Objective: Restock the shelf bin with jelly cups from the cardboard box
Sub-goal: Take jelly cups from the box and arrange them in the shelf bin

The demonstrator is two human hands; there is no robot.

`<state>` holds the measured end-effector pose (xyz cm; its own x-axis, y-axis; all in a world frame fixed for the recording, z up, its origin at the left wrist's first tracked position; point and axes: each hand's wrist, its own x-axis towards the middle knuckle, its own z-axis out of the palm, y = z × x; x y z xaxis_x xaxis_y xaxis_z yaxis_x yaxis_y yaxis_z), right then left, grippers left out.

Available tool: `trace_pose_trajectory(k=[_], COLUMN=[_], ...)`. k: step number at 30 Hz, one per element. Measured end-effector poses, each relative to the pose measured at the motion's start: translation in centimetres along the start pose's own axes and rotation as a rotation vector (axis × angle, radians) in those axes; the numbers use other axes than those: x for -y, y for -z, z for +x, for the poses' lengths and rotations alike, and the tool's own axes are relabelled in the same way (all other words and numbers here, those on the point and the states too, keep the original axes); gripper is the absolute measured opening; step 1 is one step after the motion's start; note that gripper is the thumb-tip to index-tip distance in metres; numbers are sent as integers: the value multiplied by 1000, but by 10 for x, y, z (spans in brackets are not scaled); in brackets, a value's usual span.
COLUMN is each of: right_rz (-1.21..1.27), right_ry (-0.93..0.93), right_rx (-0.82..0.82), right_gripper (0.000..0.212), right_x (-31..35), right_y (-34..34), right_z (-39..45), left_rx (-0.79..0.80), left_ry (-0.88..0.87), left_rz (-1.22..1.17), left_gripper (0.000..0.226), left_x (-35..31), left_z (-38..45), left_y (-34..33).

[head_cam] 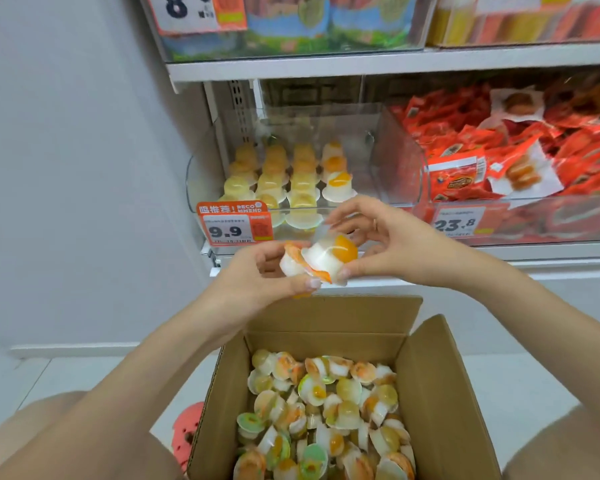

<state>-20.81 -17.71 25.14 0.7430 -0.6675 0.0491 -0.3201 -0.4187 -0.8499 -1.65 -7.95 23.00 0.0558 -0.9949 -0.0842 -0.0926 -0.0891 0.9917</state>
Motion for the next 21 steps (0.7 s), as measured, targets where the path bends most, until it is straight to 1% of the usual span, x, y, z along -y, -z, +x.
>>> trace_pose_trajectory(k=[3,7,9,12,16,19,21], right_rz=[91,223,262,282,263,116,38], right_ry=[37,74,82,79,57,74,62], right_rx=[0,-50,-56,-6,67,90,79], right_gripper=[47,43,45,49,61,65,63], right_x=[-3,-8,-8,-7,-4,-2,-4], right_y=[-1,-8,-8,-4,2,4,2], right_z=[4,10,12,12,12,12,12], left_rx=[10,2,15,21,45,73,113], left_ry=[1,36,52,87,158,236,284], left_rz=[-55,-128,-246,-405,-562,-637,-620], left_gripper=[40,40,41,43,41,22,18], left_x=[-3,-2,-3,-4,-6,-11,-10], left_z=[3,11,14,18,22,24,24], left_y=[-1,-6,-10,-13,-17,-16,-15])
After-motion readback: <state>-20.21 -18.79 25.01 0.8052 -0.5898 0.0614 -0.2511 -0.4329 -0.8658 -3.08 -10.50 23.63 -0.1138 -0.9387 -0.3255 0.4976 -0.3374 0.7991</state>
